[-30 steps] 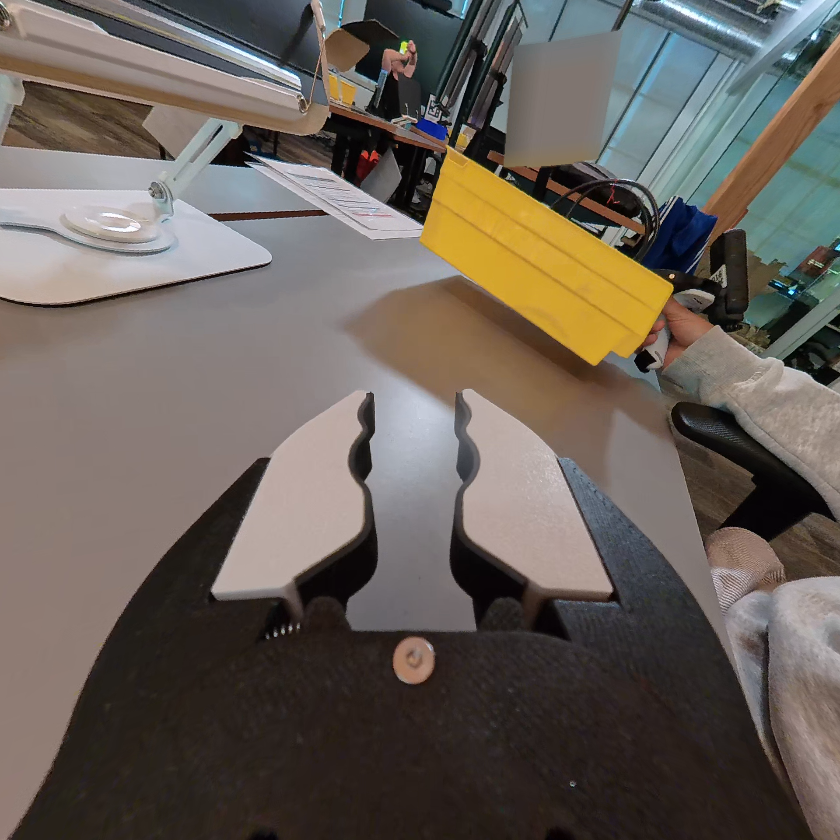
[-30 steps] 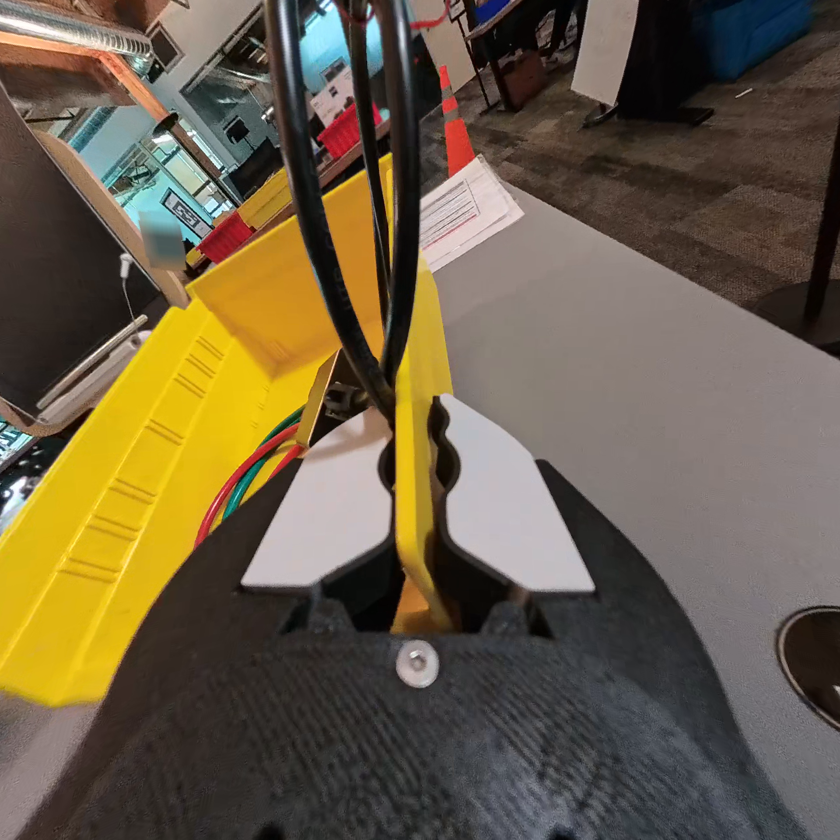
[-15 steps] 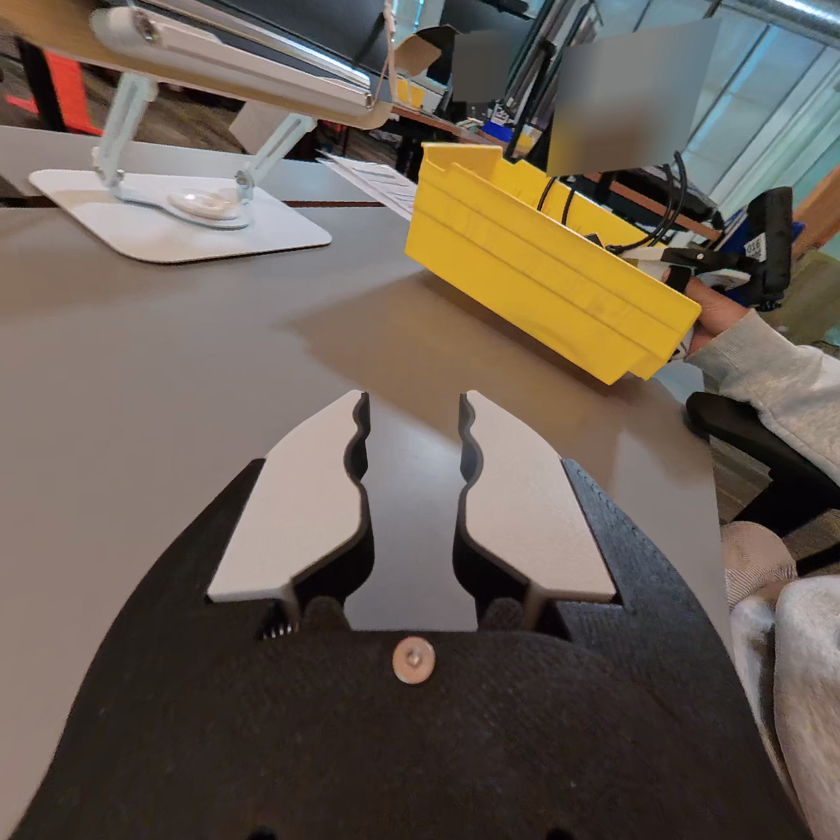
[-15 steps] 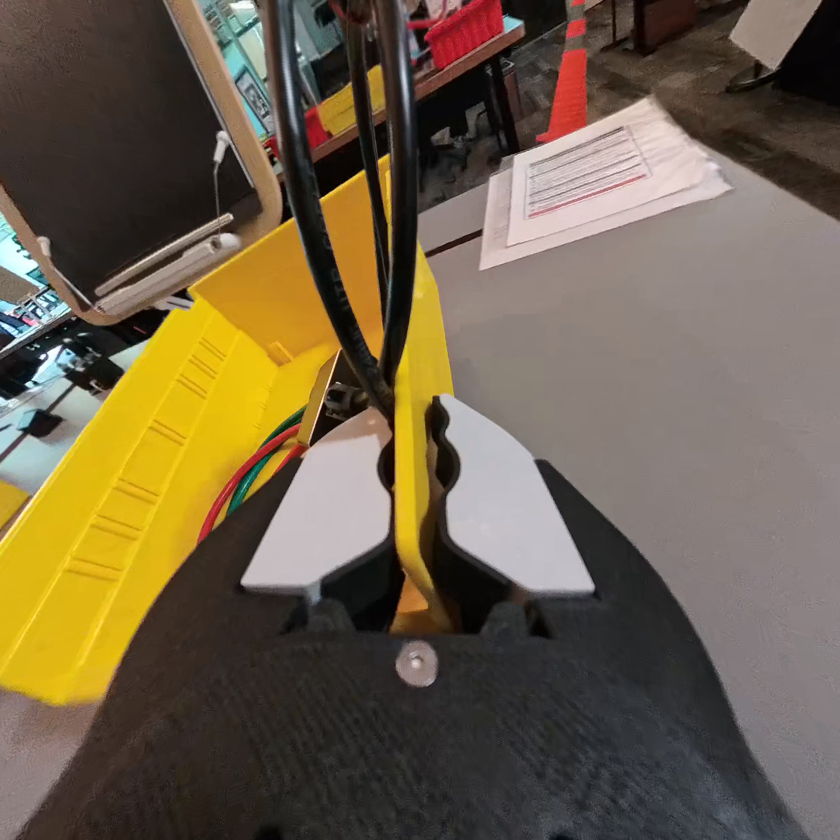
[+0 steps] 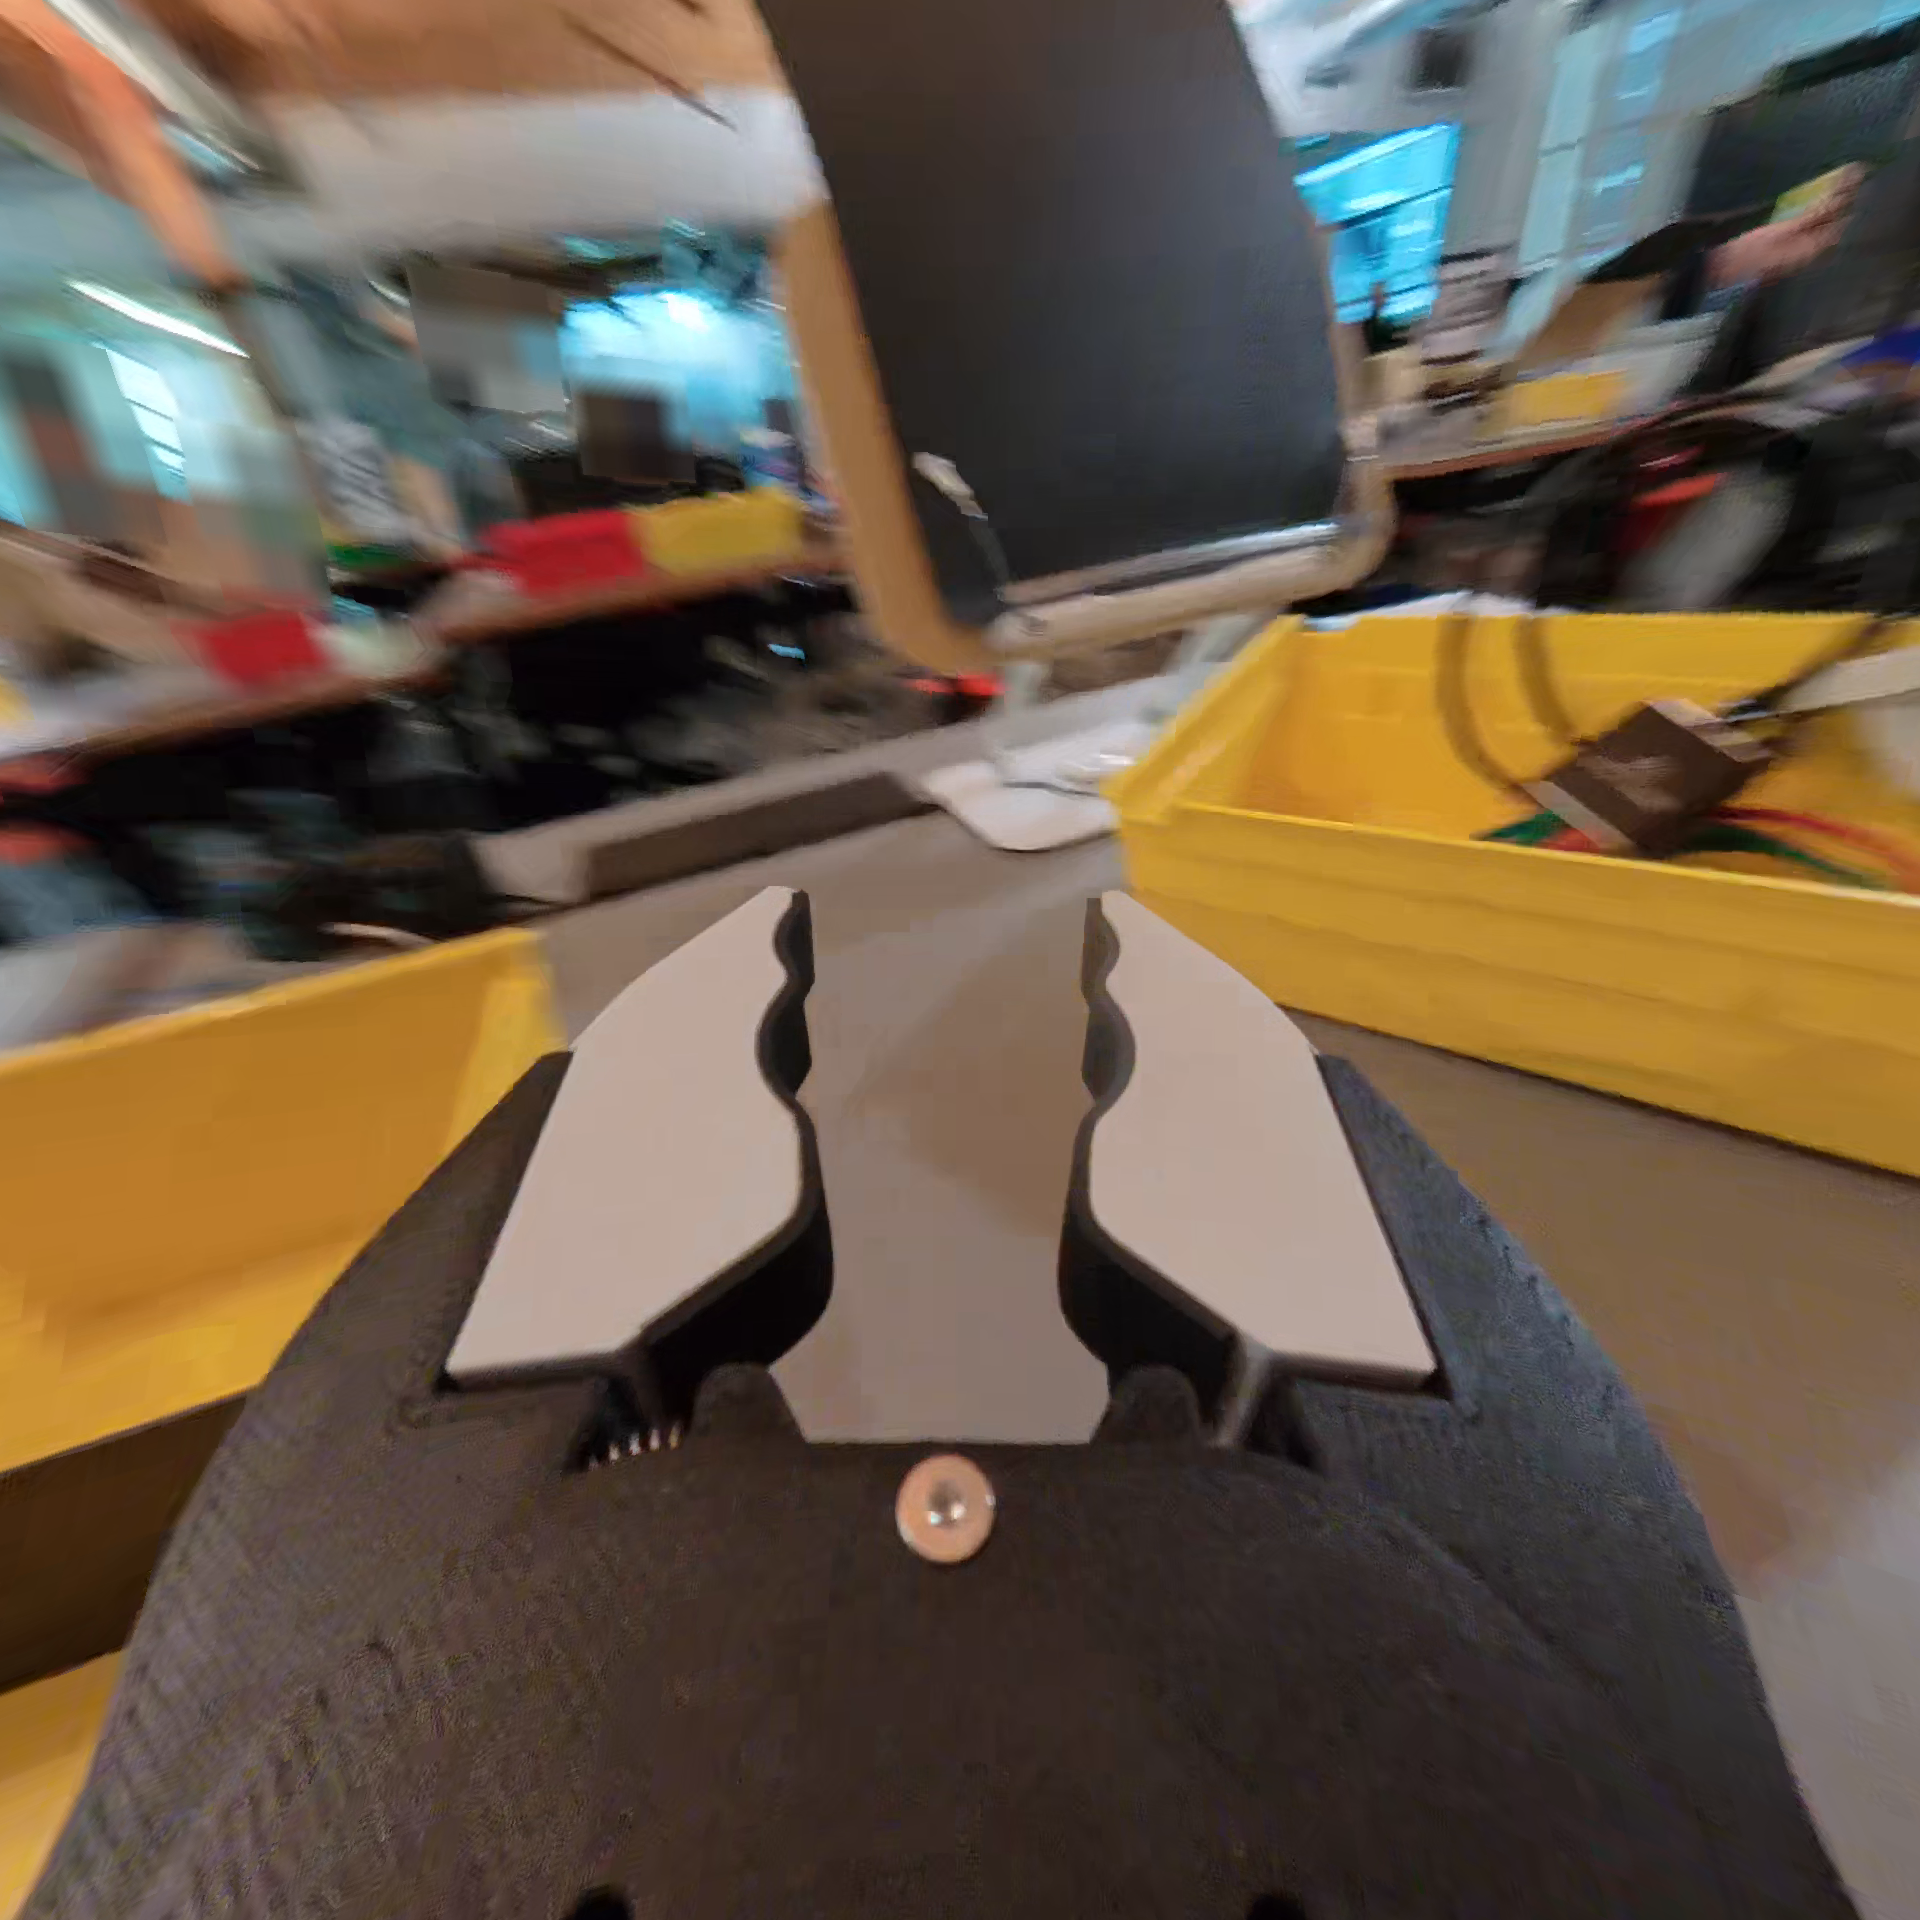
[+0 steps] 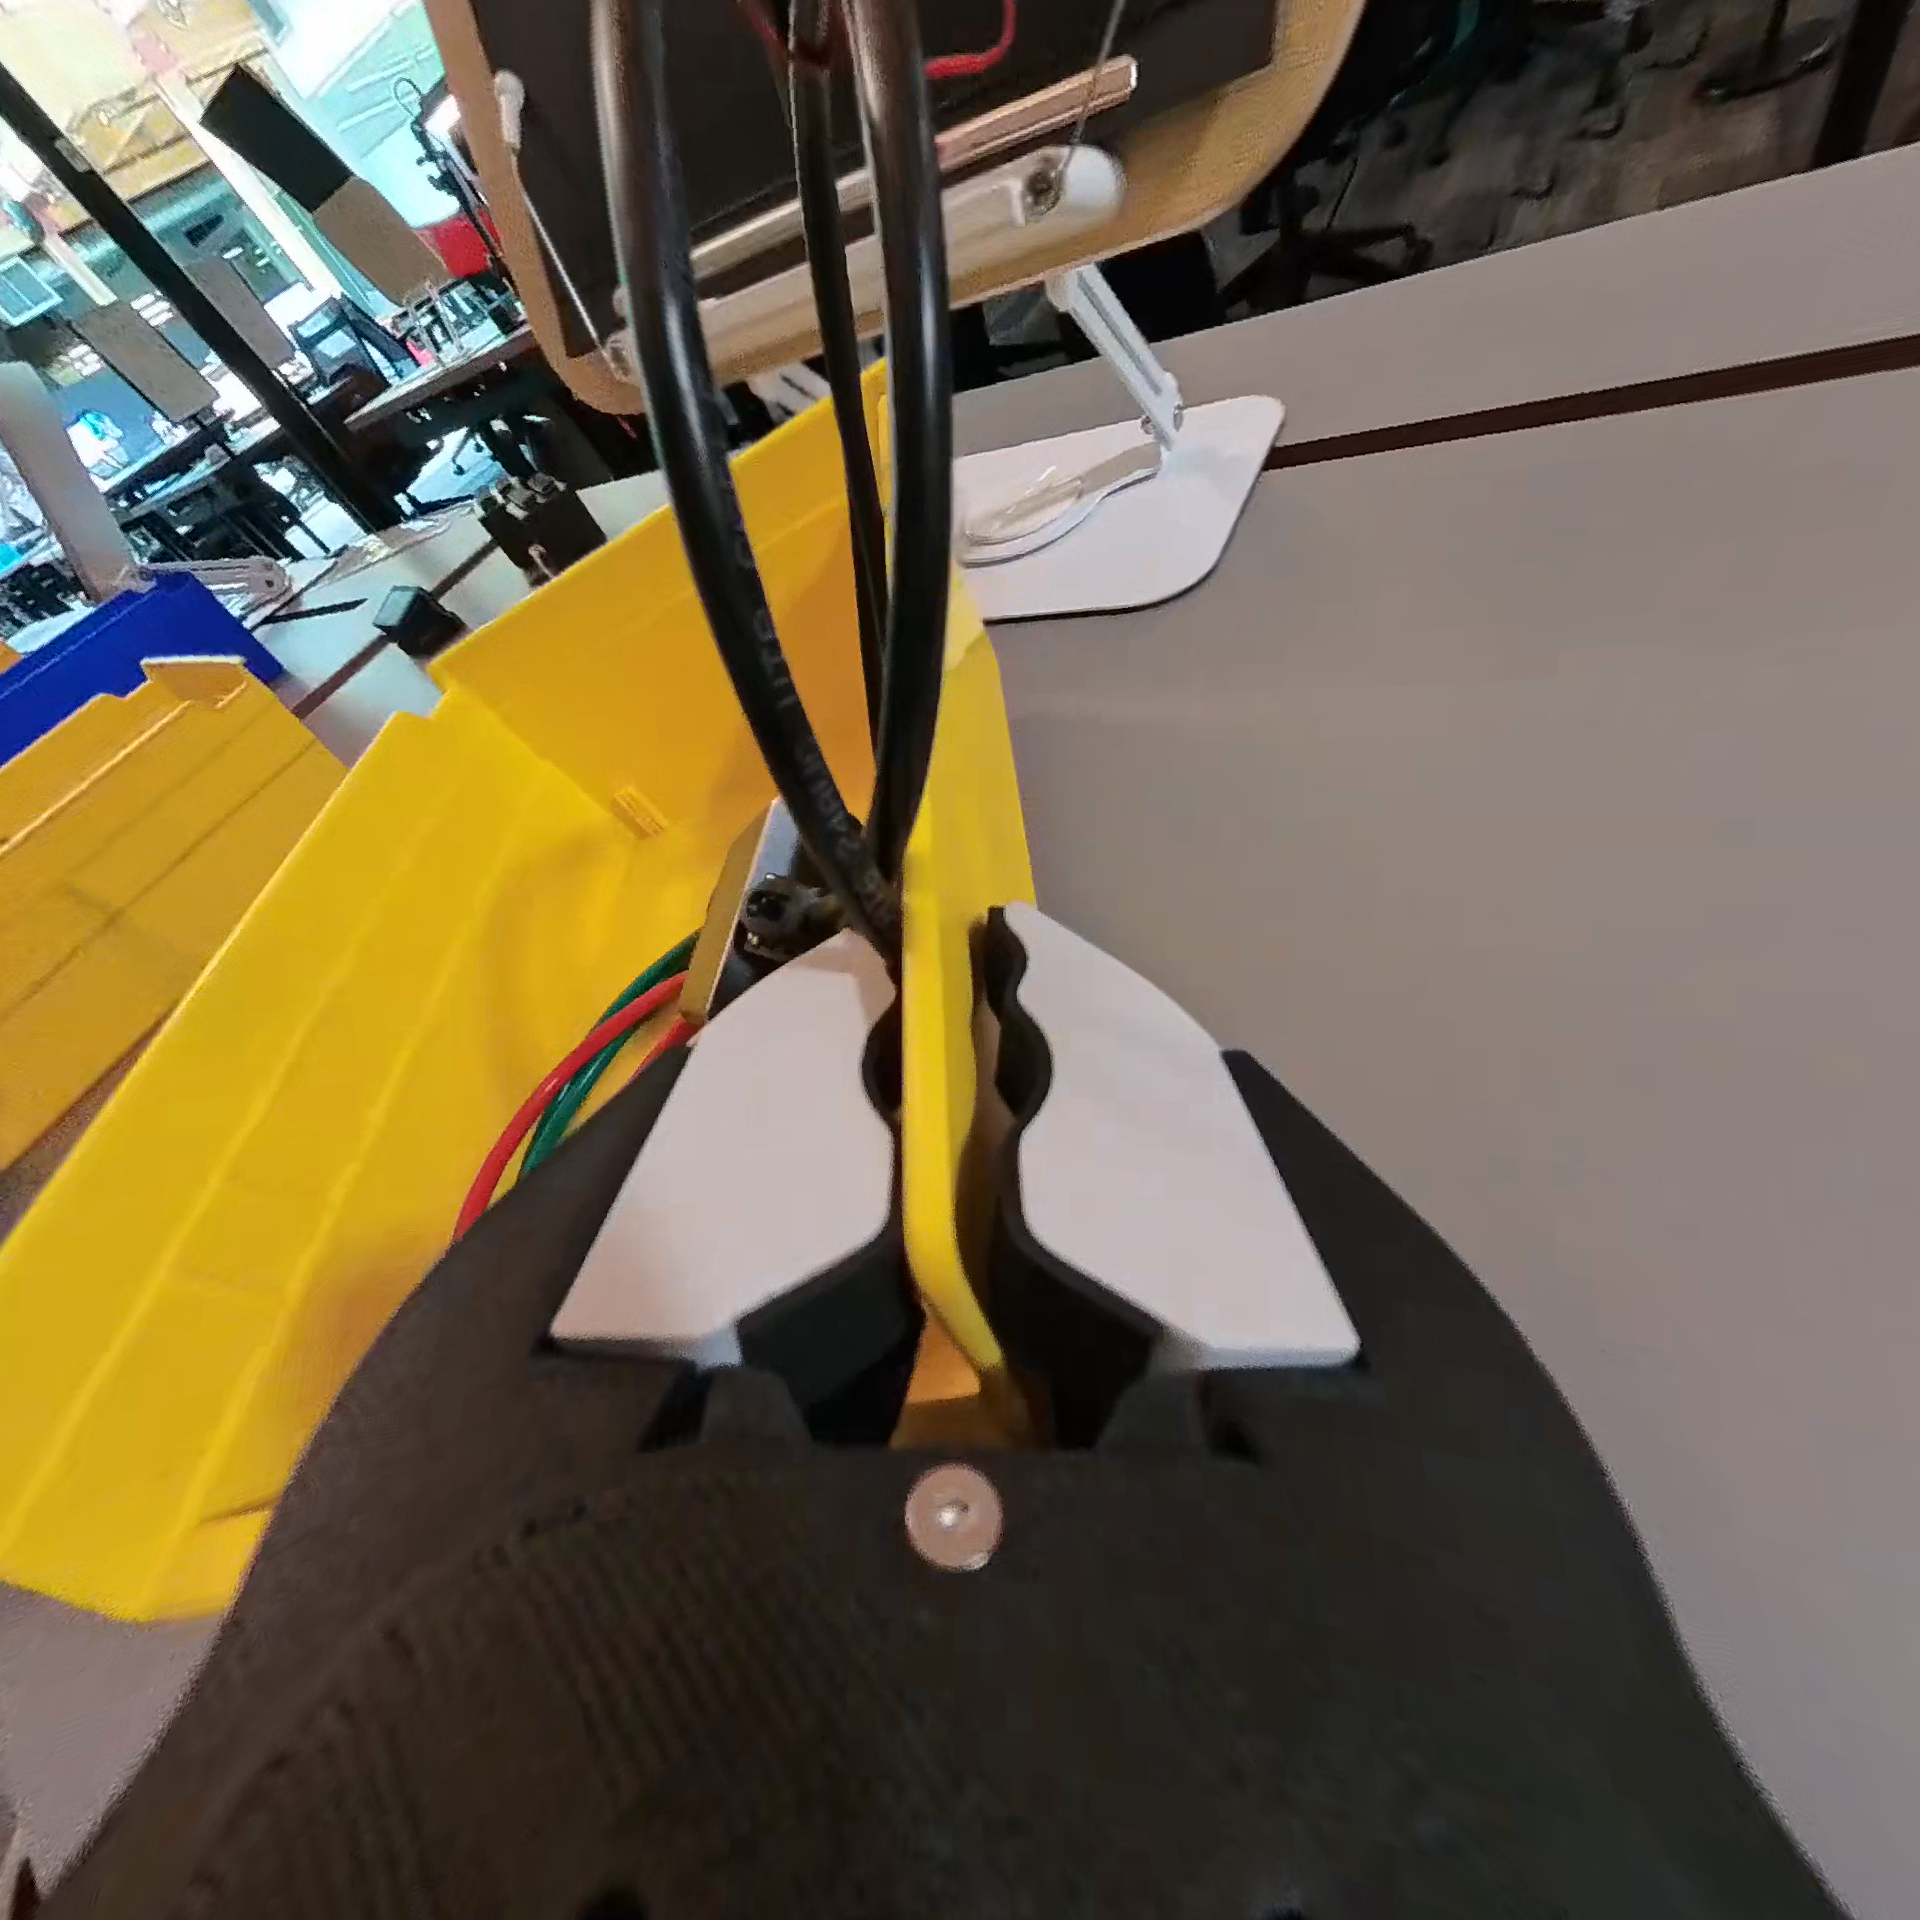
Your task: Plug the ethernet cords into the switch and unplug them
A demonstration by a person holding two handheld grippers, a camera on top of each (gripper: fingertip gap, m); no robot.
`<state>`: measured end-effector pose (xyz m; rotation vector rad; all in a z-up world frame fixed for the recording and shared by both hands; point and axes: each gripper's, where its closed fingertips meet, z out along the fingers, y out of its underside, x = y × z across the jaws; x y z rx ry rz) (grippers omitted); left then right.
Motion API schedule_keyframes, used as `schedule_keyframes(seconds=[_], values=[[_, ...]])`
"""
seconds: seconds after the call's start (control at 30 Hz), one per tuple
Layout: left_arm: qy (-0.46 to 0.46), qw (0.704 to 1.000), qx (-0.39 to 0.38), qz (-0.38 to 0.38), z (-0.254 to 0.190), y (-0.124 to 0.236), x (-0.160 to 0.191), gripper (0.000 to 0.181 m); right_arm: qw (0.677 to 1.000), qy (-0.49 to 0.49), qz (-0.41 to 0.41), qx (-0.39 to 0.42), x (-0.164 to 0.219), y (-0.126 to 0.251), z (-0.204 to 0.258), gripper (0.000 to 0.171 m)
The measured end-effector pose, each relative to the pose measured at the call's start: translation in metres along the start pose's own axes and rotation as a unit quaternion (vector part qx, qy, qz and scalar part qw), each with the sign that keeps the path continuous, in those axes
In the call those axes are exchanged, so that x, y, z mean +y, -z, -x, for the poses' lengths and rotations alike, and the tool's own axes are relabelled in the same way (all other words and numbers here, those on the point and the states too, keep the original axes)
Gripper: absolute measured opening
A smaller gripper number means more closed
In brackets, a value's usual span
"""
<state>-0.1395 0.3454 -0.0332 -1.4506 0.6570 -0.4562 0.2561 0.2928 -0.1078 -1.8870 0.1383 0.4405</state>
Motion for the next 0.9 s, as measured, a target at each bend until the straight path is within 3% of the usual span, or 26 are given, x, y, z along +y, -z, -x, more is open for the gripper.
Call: schedule_keyframes(seconds=[0.13,0.23,0.33,0.47,0.6,0.67,0.8,0.9], values=[[-0.117,0.978,-0.165,0.044,0.064,0.043,-0.003,0.058,1.0,-0.01,0.008,-0.012,0.002,-0.013,0.004,0.012],[-0.195,0.951,-0.217,0.102,0.095,0.067,0.015,0.065,0.999,-0.027,0.014,-0.017,0.005,-0.02,0.003,0.013],[-0.199,0.952,-0.175,0.153,0.097,0.071,0.036,0.078,0.999,-0.033,0.015,-0.016,0.006,-0.023,0.001,0.013],[-0.083,0.964,-0.067,0.244,0.077,0.062,0.088,0.103,0.999,-0.04,0.016,-0.017,0.008,-0.024,0.0,0.013],[-0.157,0.929,-0.077,0.327,0.081,0.065,0.13,0.116,0.999,-0.04,0.015,-0.015,0.009,-0.023,-0.001,0.013],[-0.175,0.914,-0.09,0.355,0.086,0.067,0.142,0.101,0.999,-0.04,0.015,-0.015,0.009,-0.023,-0.001,0.013],[-0.17,0.913,-0.114,0.354,0.093,0.067,0.144,0.031,0.999,-0.043,0.014,-0.018,0.01,-0.024,-0.001,0.014],[-0.148,0.92,-0.114,0.345,0.092,0.066,0.143,0.019,0.999,-0.042,0.013,-0.019,0.01,-0.025,0.0,0.014]])
